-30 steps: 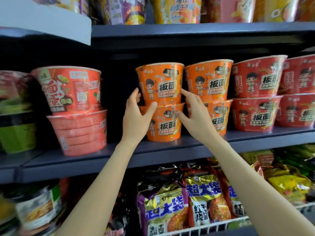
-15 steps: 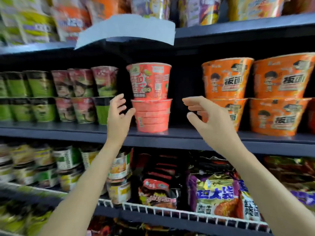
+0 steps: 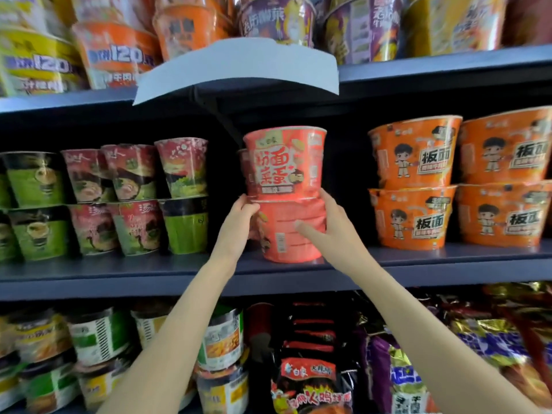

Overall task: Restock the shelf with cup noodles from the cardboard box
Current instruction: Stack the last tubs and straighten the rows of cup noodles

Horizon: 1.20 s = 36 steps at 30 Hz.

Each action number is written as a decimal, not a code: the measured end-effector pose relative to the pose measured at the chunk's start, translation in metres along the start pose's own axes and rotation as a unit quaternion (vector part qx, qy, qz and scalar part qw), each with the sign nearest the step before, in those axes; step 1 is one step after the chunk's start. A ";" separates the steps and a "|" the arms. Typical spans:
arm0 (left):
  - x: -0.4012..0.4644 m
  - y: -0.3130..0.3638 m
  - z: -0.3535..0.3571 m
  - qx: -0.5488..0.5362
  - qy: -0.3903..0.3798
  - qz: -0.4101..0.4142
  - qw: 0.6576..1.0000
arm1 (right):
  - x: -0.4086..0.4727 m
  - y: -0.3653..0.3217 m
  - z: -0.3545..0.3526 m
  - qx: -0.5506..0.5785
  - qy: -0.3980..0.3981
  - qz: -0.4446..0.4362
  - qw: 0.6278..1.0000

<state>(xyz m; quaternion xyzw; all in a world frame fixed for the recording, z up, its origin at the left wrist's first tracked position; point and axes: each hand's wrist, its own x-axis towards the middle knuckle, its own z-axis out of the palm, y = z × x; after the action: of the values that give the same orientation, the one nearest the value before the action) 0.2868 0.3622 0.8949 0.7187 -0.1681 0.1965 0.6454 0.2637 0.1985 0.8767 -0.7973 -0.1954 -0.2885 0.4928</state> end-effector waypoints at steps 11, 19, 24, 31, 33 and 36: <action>0.033 -0.013 0.017 -0.036 -0.116 -0.004 0.993 | -0.025 0.016 -0.023 -0.139 0.187 -0.029 0.972; 0.029 -0.026 0.044 0.042 -0.066 0.086 0.993 | -0.005 0.028 -0.039 -0.115 0.097 0.042 0.988; 0.029 -0.024 0.056 0.054 -0.066 0.074 0.994 | 0.004 0.038 -0.058 -0.155 0.076 0.078 0.982; 0.026 -0.027 0.060 0.031 -0.038 0.082 0.995 | 0.012 0.040 -0.057 -0.123 0.063 0.071 0.988; 0.029 -0.028 0.060 0.032 -0.044 0.078 0.995 | 0.014 0.041 -0.056 -0.116 0.063 0.072 0.989; 0.035 -0.028 0.062 0.027 -0.065 0.065 0.995 | 0.016 0.045 -0.058 -0.118 0.063 0.066 0.989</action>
<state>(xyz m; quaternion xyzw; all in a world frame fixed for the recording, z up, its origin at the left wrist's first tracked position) 0.3351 0.3042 0.8828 0.7344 -0.2509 0.1957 0.5995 0.2869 0.1273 0.8771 -0.8415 -0.0757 -0.3261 0.4241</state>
